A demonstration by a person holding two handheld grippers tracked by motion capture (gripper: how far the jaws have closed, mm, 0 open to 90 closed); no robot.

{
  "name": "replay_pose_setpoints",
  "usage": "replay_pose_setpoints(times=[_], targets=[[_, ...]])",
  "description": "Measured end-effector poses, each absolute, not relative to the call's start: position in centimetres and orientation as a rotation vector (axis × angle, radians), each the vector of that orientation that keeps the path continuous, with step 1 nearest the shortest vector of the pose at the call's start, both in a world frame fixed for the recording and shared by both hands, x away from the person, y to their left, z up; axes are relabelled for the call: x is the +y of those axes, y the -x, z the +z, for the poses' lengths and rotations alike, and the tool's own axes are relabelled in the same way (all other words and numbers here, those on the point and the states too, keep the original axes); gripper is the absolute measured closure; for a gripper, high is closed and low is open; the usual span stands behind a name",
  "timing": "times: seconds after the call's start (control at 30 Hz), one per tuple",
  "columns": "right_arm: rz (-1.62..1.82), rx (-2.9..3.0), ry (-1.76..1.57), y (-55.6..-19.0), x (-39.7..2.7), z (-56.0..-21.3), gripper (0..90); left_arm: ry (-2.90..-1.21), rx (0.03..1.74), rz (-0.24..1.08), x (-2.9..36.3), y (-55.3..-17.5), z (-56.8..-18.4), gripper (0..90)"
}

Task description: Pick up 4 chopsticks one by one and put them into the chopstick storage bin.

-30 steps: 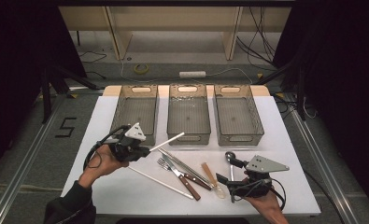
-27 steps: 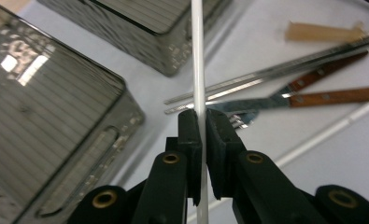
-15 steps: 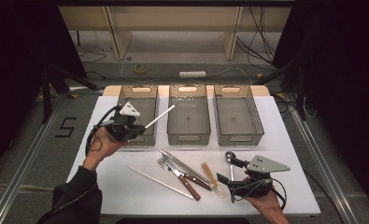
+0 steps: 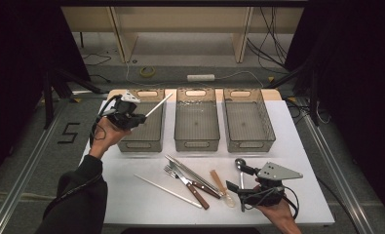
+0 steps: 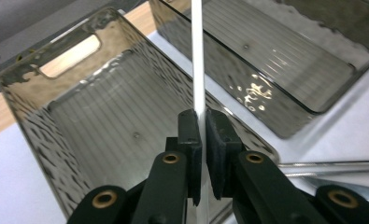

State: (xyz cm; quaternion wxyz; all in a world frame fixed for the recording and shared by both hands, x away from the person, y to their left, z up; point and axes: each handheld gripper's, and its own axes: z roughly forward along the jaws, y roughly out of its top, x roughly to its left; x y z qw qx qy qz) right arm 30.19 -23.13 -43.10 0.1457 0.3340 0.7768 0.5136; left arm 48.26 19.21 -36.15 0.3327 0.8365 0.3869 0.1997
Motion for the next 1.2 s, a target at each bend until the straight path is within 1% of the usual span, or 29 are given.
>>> replay_pose_setpoints(times=[0.27, 0.53, 0.9, 1.2], targets=[[1.482, 2.24, -0.97, -30.3, -23.2, -43.2, 25.2, -2.13, 1.066, 0.533, 20.3, -50.5, -36.5, 84.7], [1.488, 2.239, -0.97, -30.3, -23.2, -43.2, 25.1, -2.115, 1.098, 0.537, 21.2, -51.6, -37.5, 84.6], [1.492, 2.244, -0.974, -30.3, -23.2, -43.2, 25.1, -2.118, 1.139, 0.539, 20.9, -52.5, -39.0, 84.6], [1.495, 2.244, -0.974, -30.3, -23.2, -43.2, 25.2, -2.154, 1.162, 0.536, 20.9, -53.1, -40.2, 84.5]])
